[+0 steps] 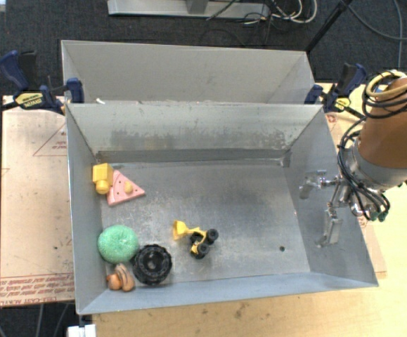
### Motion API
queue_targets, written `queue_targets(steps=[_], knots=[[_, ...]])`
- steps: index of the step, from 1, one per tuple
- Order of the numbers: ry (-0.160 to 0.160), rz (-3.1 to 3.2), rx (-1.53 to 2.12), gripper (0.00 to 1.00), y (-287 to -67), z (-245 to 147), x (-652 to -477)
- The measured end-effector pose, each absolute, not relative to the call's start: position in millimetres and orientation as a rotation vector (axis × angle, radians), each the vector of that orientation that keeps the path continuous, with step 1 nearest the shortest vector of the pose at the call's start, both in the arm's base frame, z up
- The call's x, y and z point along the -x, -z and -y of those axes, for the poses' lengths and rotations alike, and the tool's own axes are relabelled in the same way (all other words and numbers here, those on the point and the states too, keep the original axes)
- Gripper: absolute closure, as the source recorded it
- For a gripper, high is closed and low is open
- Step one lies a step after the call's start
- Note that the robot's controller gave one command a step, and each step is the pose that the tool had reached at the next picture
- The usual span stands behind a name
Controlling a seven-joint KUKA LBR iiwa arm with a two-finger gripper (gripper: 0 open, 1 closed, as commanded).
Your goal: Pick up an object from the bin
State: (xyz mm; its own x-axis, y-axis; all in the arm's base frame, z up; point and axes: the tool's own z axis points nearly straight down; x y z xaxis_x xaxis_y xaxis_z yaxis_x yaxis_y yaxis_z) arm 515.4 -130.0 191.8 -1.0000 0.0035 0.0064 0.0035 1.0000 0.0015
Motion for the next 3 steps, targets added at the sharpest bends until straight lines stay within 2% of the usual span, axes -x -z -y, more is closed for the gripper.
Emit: queue_targets(steps=[1, 2, 3], knots=[[0.000, 3.143, 0.000, 0.00, -196, 129, -516.9], [-0.002, 3.144, -0.042, 0.00, -188, 86, -509.1], [0.003, 3.144, -0.017, 0.00, -170, 44, -503.3]])
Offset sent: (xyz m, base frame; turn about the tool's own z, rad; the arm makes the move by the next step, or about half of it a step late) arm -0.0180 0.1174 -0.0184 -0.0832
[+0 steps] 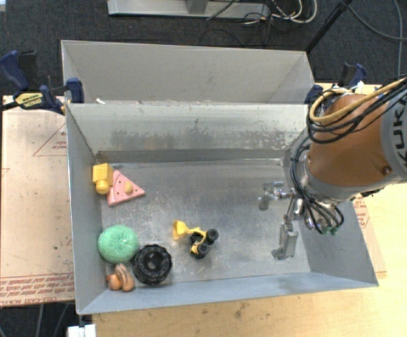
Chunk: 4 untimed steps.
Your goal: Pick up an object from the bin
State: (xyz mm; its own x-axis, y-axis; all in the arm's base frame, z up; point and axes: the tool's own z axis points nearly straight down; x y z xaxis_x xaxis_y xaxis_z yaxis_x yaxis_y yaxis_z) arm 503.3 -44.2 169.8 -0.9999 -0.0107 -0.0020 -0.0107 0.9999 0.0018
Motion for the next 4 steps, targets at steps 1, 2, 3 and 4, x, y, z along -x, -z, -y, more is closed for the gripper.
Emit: queue_targets(steps=[1, 2, 3, 4], knots=[[-0.002, -3.138, -0.033, 0.00, -129, -1, -511.0], [-0.003, -3.142, -0.033, 0.00, -121, -11, -513.4], [-0.003, -3.141, 0.133, 0.00, -155, 7, -534.5], [0.001, -3.130, 0.144, 0.00, -130, -34, -543.7]])
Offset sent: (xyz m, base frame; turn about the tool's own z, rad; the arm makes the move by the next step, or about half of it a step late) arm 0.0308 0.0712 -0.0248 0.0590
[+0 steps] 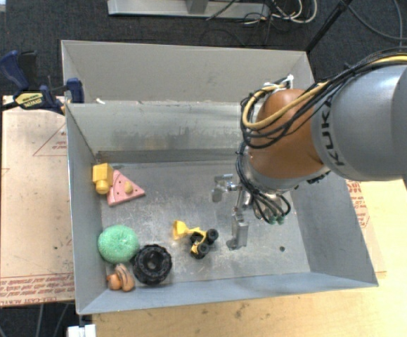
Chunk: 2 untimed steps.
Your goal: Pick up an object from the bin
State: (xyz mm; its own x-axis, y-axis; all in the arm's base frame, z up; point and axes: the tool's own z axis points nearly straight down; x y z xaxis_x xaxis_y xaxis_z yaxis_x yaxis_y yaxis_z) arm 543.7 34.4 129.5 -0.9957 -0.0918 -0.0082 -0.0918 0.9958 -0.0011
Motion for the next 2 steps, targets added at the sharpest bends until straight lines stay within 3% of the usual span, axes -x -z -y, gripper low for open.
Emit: queue_targets(steps=[1, 2], knots=[[-0.005, -3.138, 0.106, 0.00, -71, -68, -507.2], [-0.003, -3.131, 0.200, 1.00, -71, -87, -540.7]])
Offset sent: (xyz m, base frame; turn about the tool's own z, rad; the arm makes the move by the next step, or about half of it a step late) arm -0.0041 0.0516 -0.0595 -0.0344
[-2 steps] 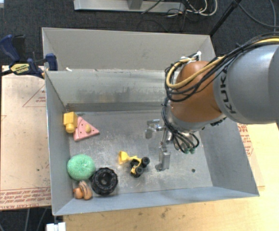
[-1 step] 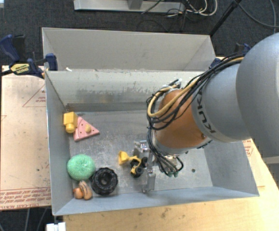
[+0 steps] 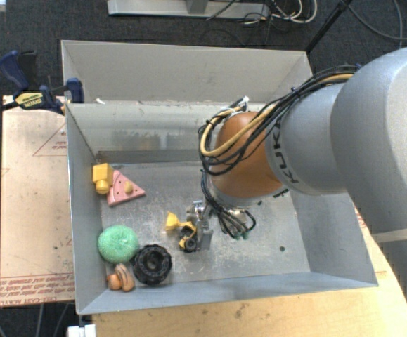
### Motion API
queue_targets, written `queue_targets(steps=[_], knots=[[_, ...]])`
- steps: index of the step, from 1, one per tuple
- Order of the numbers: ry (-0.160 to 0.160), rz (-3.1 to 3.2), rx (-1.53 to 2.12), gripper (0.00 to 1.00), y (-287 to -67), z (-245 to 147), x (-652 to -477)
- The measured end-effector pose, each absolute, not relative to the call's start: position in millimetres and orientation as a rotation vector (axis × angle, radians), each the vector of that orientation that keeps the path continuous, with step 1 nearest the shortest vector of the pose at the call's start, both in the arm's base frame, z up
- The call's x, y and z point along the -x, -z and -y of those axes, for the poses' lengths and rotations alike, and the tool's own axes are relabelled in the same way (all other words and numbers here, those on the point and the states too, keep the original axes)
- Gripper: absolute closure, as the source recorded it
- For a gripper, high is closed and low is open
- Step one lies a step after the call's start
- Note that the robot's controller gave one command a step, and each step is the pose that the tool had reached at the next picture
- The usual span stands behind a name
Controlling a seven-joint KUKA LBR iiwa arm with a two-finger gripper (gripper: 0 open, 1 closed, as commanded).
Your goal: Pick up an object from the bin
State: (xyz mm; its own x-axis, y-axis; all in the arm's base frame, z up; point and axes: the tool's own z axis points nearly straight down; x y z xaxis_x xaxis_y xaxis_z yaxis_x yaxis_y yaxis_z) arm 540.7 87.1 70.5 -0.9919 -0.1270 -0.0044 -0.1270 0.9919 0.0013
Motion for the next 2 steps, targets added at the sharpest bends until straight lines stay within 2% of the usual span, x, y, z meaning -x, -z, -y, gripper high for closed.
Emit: queue_targets(steps=[1, 2], knots=[[-0.002, -3.131, 0.200, 1.00, -71, -87, -540.7], [-0.001, -3.132, 0.212, 1.00, -94, -95, -549.7]])
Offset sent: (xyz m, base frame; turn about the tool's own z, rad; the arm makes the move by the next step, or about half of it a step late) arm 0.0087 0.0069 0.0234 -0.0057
